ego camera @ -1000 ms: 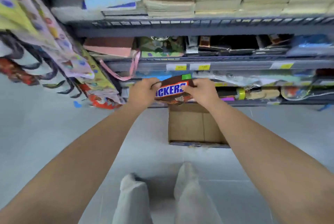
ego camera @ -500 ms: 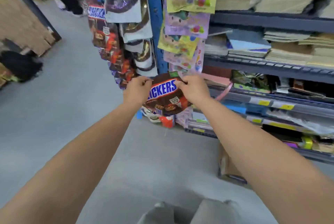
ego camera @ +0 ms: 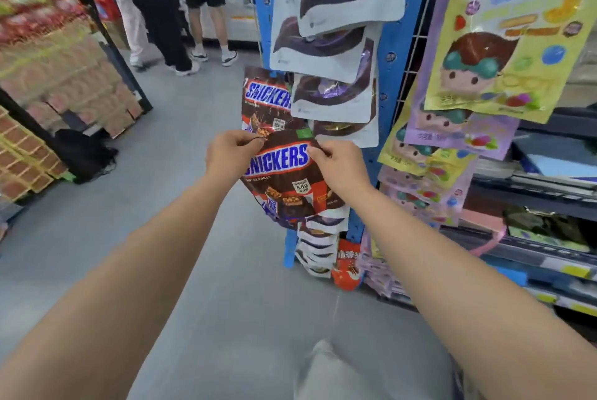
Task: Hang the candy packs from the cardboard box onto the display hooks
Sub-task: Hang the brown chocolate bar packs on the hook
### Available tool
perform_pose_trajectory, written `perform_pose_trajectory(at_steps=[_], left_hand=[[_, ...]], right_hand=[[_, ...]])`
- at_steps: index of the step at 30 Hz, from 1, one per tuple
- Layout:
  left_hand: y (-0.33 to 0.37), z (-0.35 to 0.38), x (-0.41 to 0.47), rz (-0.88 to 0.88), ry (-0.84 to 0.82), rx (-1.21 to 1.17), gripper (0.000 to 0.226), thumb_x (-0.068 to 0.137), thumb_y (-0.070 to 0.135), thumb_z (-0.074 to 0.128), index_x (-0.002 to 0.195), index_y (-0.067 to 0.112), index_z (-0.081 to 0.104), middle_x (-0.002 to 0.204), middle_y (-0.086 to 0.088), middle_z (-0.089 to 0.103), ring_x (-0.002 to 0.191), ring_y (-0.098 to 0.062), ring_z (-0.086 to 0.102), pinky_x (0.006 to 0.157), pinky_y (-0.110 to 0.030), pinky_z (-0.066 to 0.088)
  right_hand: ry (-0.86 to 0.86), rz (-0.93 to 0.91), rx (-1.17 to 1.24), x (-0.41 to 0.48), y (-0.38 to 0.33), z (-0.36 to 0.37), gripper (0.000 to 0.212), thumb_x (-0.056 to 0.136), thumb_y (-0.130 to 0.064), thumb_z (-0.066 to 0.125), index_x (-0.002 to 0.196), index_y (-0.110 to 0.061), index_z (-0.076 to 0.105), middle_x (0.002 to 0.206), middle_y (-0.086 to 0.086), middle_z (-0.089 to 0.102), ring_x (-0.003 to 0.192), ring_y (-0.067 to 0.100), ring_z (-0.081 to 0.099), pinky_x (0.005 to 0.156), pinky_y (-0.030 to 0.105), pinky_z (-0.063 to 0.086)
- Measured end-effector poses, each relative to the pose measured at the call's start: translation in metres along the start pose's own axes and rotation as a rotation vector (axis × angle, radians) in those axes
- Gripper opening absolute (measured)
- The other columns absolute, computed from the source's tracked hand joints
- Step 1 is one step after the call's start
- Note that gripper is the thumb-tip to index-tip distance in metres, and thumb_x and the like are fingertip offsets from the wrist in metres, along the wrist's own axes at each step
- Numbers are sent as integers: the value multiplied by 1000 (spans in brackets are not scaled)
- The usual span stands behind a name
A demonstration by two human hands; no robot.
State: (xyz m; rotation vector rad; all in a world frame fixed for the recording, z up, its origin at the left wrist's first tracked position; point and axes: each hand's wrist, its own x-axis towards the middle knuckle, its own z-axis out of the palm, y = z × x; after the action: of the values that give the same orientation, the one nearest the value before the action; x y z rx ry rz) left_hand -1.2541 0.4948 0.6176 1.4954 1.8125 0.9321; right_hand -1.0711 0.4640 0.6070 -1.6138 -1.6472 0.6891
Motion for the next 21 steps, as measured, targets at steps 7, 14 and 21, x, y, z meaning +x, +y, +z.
perform_pose_trajectory(at_steps=[7,14,21], left_hand=[[5,-25,89,145,-17,-21,18,90,29,58,97,16,69,100,-5,71,83,-18,67,80,-39,56],[33,-38,161,402,25,-21,16,89,27,57,100,22,67,98,5,69,91,-11,64,87,-40,53],[68,-43,202,676,11,9,23,87,29,57,106,23,69,103,4,72,96,-11,65,92,-37,47]], right_hand=[[127,24,-95,55,-31,35,47,93,-33,53,51,-28,34,51,-15,39,49,-1,39,43,12,26],[375,47,64,91,-65,57,28,92,-25,53,118,-14,60,99,-2,69,85,12,64,62,13,42],[340,93,-69,103,-82,85,59,85,-19,61,136,-13,31,129,8,43,116,20,50,100,40,46]])
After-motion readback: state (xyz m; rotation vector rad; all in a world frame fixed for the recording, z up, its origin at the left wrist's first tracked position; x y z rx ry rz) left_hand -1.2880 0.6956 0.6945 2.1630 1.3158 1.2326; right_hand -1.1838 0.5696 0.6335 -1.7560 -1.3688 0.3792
